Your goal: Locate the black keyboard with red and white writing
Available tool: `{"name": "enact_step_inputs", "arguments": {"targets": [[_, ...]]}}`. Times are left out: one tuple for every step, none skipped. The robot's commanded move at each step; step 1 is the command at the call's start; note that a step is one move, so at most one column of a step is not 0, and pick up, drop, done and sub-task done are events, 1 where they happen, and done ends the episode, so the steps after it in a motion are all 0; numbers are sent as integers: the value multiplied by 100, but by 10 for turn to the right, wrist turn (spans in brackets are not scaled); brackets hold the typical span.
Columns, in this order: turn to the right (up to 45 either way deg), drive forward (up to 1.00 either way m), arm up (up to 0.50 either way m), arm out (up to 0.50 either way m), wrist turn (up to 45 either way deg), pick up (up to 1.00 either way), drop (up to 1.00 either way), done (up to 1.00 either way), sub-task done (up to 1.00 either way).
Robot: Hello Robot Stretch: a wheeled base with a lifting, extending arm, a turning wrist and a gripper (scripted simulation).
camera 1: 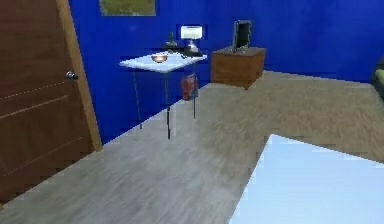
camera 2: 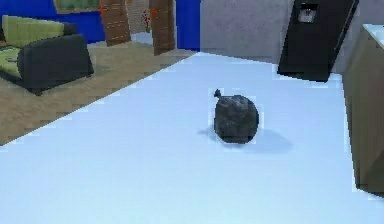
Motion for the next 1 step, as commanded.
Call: {"name": "enact_step_inputs", "arguments": {"targets": [[90,0,0,0,0,0,0,0,0]]}}
